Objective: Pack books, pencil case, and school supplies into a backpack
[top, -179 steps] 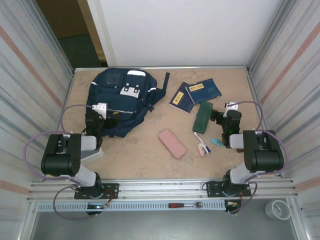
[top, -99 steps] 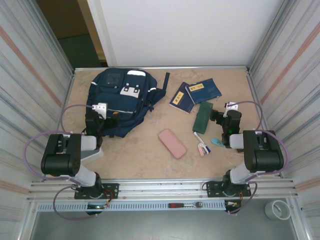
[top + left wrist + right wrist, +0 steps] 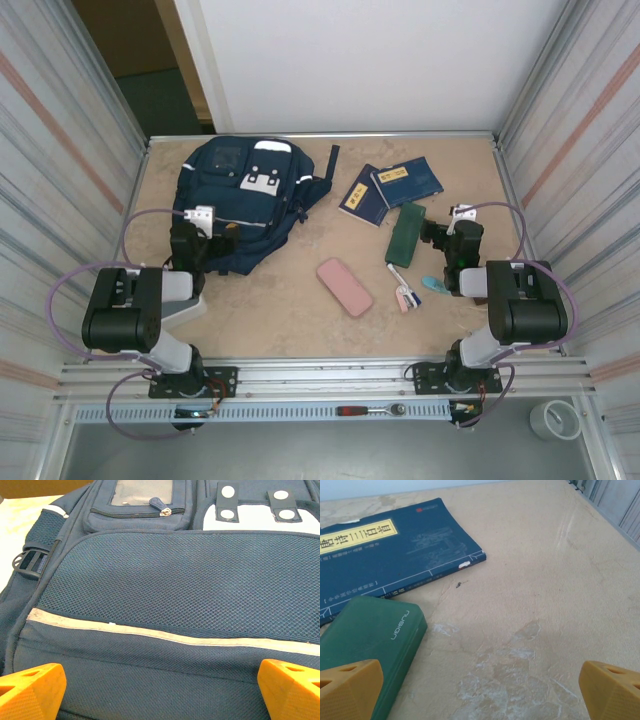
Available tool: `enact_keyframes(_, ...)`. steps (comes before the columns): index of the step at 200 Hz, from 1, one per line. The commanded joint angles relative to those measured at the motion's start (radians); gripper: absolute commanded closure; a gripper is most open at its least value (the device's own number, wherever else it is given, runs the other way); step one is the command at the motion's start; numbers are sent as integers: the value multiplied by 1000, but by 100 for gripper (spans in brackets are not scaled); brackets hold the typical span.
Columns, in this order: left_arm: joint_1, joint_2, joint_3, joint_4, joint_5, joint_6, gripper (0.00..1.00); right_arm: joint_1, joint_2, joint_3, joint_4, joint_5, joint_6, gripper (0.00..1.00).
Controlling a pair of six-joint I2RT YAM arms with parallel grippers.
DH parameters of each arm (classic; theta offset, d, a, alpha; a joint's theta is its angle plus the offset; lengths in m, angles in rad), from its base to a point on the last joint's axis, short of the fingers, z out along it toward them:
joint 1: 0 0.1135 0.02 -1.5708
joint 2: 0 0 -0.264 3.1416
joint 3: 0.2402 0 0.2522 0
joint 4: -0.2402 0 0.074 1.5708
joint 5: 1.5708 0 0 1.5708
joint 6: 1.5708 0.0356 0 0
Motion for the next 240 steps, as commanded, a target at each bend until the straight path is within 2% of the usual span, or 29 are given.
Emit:
enact_keyframes(1, 9, -11, 16, -7, 18, -4, 1, -6, 0, 12, -3, -7, 13, 1)
enact_keyframes(38, 9, -13, 12, -2, 19, -4, 1, -6, 0, 12, -3, -7, 13, 1)
enact_keyframes(57, 8, -47, 21, -36, -37, -28, 1, -5, -3, 7, 4, -8, 9, 1)
enact_keyframes(64, 9, -81, 31, -83, -65, -40, 1, 2, -11, 15, -13, 9, 5, 1)
enact_keyframes(82, 8, -191, 80, -282, -162, -103, 1, 32, -105, 72, -209, 116, 19, 1)
enact_keyframes(104, 23, -290, 159, -519, -278, -275, 1, 28, -229, 121, -442, 235, 169, 1)
enact_keyframes(114, 37, -313, 195, -618, -260, -318, 1, 22, -285, 143, -545, 255, 241, 1)
enact_keyframes(129, 38, -340, 216, -680, -191, -341, 1, 29, -366, 182, -675, 257, 304, 1)
enact_keyframes(157, 24, -419, 210, -765, -2, -492, 1, 92, -473, 229, -786, 136, 341, 1)
enact_keyframes(175, -32, -479, 191, -786, 69, -551, 1, 166, -456, 307, -868, 34, 386, 1)
enact_keyframes(195, -137, -521, 198, -867, 13, -566, 1, 314, -337, 440, -974, -95, 376, 1)
enact_keyframes(208, -207, -516, 225, -932, -38, -533, 1, 424, -234, 556, -1095, -79, 334, 1)
enact_keyframes(217, -261, -495, 260, -985, -95, -504, 1, 494, -174, 620, -1153, -24, 314, 1)
enact_keyframes(230, -341, -442, 328, -1060, -175, -450, 1, 567, -118, 659, -1155, 6, 286, 1)
enact_keyframes(240, -404, -385, 386, -1106, -230, -406, 1, 597, -81, 675, -1136, -39, 273, 1)
